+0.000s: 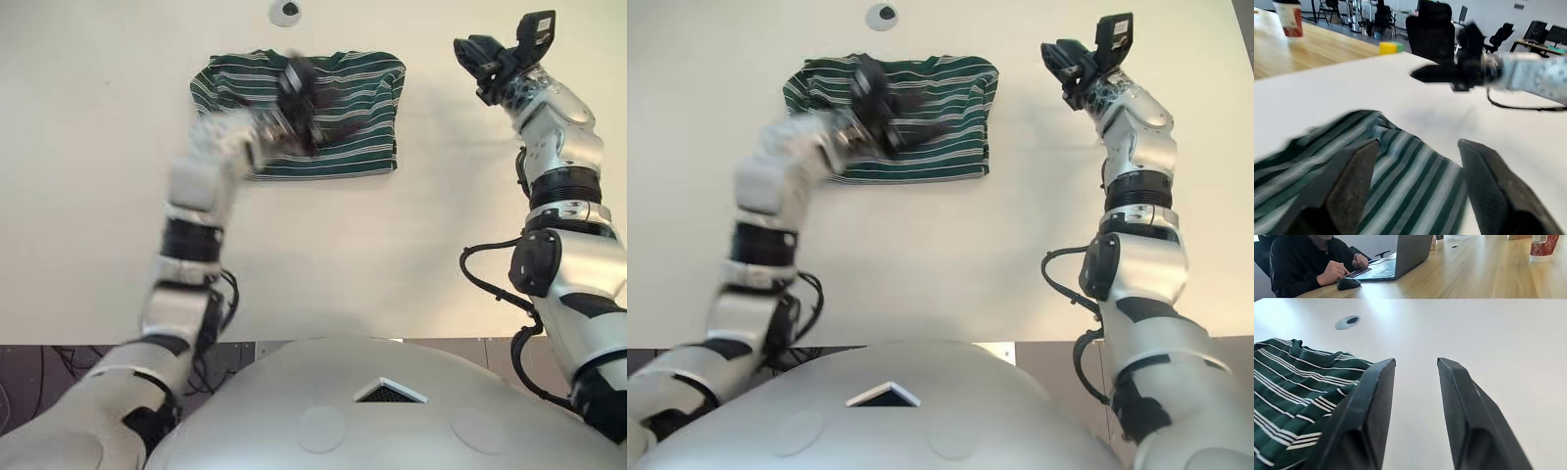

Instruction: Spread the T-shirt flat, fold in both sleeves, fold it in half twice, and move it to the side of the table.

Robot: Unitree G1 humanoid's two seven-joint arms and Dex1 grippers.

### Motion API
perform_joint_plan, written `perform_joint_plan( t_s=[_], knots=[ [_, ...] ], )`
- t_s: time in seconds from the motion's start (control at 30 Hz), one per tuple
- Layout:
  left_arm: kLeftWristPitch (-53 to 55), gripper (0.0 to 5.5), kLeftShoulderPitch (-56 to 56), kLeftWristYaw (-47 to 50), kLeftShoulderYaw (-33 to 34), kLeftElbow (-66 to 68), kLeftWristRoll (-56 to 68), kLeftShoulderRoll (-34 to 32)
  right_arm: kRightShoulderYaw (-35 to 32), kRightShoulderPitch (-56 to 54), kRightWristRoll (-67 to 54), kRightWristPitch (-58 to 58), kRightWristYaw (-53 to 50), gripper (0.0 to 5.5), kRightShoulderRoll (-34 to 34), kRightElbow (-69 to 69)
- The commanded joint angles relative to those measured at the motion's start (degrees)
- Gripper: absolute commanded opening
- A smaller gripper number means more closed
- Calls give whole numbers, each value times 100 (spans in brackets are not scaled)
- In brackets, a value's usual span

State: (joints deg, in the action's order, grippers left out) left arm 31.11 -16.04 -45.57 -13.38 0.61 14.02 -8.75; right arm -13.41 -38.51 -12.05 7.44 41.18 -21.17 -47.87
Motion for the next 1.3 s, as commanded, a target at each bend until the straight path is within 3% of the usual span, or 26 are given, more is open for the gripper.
perform_joint_plan(
  t_s=[0.03,0.23,0.37,0.67,0.83,1.03,1.2,1.3],
  knots=[
    [52,295,445,558,-356,-450,-76,335,127,336,-148,516,-55,155,35,752],
    [-608,295,534,1410,-271,-286,-98,971,279,623,-215,819,-125,155,173,1161],
    [-483,295,301,1867,-572,116,-472,1093,295,715,-295,950,-214,155,195,1413],
    [35,295,128,2142,-952,693,-908,1124,432,764,-371,1155,-338,155,258,1748],
    [826,295,229,1813,-1277,374,-940,736,384,769,-454,1292,-432,155,206,1944],
    [1225,295,506,-23,-2097,-861,-778,-1320,243,980,-524,1407,-602,155,149,2245],
    [-46,295,649,-2569,-2539,-1301,-709,-3679,183,1095,-563,1530,-687,155,65,2481],
    [-1140,295,735,-3645,-2546,-1253,-910,-4770,243,1057,-553,1584,-672,155,39,2510]
  ],
)
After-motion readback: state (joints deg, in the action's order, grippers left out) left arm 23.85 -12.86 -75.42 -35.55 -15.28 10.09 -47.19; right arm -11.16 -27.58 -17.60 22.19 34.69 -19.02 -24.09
